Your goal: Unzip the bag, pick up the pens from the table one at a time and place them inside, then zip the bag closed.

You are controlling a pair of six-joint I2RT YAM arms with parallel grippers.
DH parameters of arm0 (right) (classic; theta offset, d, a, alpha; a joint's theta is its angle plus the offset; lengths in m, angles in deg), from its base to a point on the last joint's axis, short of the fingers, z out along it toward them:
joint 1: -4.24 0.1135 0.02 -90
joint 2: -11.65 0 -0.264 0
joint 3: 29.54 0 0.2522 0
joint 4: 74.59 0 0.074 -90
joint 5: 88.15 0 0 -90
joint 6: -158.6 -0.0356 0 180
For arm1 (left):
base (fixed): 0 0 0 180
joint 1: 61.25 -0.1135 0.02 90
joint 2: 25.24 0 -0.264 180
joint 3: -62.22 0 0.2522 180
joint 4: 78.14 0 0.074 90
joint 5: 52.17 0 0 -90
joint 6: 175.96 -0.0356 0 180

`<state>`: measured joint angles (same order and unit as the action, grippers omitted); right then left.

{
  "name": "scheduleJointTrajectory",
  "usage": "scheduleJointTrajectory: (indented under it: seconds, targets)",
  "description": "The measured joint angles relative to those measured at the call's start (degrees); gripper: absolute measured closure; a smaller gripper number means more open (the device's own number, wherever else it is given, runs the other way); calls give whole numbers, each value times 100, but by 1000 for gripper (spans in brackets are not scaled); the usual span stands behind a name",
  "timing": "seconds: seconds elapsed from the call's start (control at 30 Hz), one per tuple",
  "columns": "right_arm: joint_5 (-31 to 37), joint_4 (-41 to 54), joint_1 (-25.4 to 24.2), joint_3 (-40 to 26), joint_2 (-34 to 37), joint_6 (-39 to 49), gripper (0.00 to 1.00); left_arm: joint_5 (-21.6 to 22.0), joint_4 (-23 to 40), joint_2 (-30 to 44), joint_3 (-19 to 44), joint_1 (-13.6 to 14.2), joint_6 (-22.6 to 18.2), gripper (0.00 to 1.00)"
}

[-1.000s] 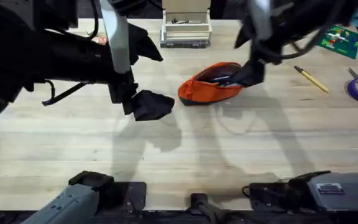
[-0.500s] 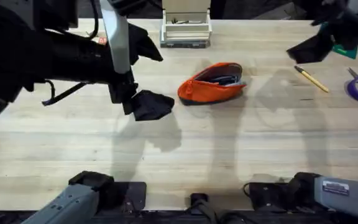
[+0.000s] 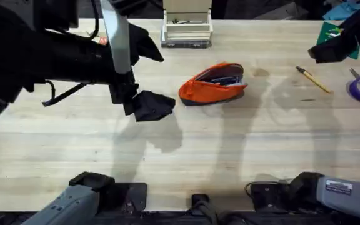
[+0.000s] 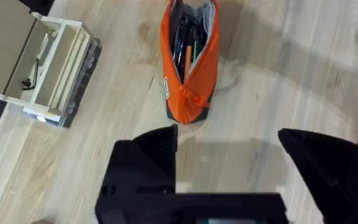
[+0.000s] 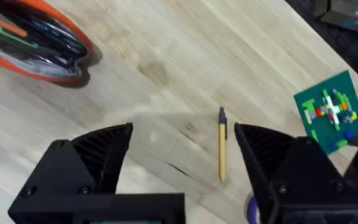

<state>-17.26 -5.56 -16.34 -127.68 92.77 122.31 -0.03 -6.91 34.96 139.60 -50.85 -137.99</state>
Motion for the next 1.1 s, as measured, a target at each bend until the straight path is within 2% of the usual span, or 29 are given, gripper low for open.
scheduleJointTrajectory:
  seconds: [0.3, 0.5, 0.77, 1.1]
  targets:
    - [917, 2, -2, 0, 0, -2, 4, 0, 0, 0, 0, 0, 0, 8]
    - [1105, -8, -35, 0, 0, -369, 4, 0, 1, 0, 0, 0, 0, 7]
    - [1428, -26, -350, 0, 0, -1147, 4, 0, 0, 0, 0, 0, 0, 7]
    - [1728, -15, -621, 0, 2, -1346, 4, 0, 0, 0, 0, 0, 0, 7]
